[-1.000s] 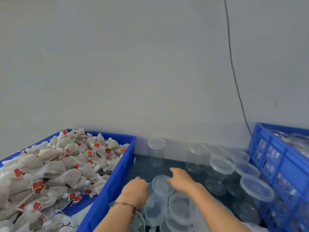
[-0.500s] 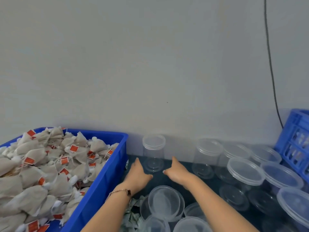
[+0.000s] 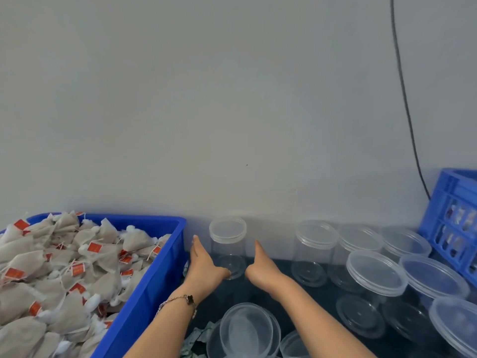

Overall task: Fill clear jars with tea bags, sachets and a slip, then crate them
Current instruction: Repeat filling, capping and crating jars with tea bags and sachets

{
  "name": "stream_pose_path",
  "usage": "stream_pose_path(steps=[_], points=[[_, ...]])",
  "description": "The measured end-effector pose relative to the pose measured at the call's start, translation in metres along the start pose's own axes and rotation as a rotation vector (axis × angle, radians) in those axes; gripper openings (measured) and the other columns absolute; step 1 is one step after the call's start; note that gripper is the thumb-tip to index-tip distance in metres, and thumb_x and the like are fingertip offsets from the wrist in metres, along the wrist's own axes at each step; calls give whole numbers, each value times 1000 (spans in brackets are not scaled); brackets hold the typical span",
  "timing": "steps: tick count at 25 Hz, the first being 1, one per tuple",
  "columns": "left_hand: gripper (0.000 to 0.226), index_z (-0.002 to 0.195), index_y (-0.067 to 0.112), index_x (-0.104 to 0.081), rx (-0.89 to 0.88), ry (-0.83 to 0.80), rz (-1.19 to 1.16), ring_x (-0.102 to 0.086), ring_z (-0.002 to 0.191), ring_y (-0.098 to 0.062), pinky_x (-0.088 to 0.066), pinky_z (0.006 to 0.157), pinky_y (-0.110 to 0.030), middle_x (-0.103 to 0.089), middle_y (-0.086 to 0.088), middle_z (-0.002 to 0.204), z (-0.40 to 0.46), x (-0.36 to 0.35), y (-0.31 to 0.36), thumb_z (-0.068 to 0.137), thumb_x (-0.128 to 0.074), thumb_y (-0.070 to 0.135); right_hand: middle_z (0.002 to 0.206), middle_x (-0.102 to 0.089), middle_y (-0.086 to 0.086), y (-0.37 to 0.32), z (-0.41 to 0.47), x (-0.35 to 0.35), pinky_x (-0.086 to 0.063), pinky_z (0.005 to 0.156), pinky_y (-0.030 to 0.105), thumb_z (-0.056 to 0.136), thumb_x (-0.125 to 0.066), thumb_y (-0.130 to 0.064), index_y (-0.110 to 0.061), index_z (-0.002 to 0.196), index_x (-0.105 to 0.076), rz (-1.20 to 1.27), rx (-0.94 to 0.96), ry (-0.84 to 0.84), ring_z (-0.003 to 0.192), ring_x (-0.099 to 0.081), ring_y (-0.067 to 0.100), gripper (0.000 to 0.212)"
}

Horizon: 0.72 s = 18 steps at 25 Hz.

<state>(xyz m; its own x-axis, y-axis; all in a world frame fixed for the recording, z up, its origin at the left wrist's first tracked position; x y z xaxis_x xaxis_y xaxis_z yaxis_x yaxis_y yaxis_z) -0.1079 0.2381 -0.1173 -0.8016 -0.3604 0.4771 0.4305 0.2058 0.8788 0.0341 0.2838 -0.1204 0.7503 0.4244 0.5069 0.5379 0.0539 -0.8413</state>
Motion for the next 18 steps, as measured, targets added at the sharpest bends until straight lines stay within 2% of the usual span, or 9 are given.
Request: stream_pose_path(steps=[5, 7, 9, 10, 12, 15, 18], points=[[120, 152, 11, 11, -31, -57, -19, -4, 148, -26, -15, 118, -41, 2, -8, 161, 9, -3, 3, 72, -77, 1, 158, -14, -1, -5, 4, -7, -27, 108, 28, 84, -48, -2, -27, 151, 8, 151, 3, -26, 142, -22, 20, 91], [114, 152, 8, -4, -64, -86, -15, -19, 145, -30, -24, 117, -44, -17, -14, 157, 14, -6, 5, 66, -79, -3, 156, -23, -1, -4, 8, -9, -30, 110, 29, 83, -55, -6, -29, 151, 6, 184, 9, -34, 140, -28, 19, 95], [99, 141, 9, -29, -153, -71, -22, -44, 130, -30, -39, 108, -46, -47, -13, 135, 18, -8, 13, 57, -78, -8, 151, -34, -1, -4, 11, -11, -34, 110, 33, 81, -58, -7, -31, 152, -2, 211, 28, -33, 136, -35, 18, 93], [93, 135, 11, -35, -183, -64, -18, -51, 122, -28, -44, 104, -46, -53, -10, 124, 17, -8, 16, 54, -77, -8, 149, -37, -1, -5, 11, -11, -36, 109, 35, 81, -57, -7, -31, 151, -6, 220, 33, -32, 134, -38, 18, 90], [90, 132, 12, -37, -207, -65, -18, -54, 116, -25, -46, 101, -45, -55, -8, 119, 16, -6, 20, 54, -76, -8, 149, -38, -1, -7, 8, -12, -36, 108, 33, 82, -53, -6, -32, 151, -10, 223, 40, -35, 134, -38, 18, 85], [86, 135, 18, -34, -221, -45, 4, -52, 112, -18, -46, 96, -34, -51, -1, 121, 9, 5, 24, 63, -77, -5, 148, -38, -2, -11, -5, -11, -37, 103, 26, 82, -45, -3, -35, 150, -14, 210, 69, -45, 132, -40, 18, 81], [74, 126, 28, -38, -270, -3, 6, -51, 97, -1, -40, 80, -18, -53, 14, 107, -15, 23, 38, 69, -79, 3, 150, -36, -4, -15, -31, -13, -36, 107, 28, 81, -40, 1, -38, 149, -16, 214, 86, -73, 134, -38, 16, 82]])
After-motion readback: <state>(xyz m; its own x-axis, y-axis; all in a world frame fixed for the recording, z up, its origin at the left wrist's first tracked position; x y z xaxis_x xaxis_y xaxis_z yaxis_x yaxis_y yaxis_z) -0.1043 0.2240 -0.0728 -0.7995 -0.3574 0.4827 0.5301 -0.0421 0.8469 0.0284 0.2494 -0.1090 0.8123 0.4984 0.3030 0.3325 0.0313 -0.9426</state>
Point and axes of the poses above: each hand's wrist, its own z-axis towards the middle knuckle, its own x-axis out of the back of the hand, y = z × x, the point moved 6 cm from there along z, towards the middle knuckle
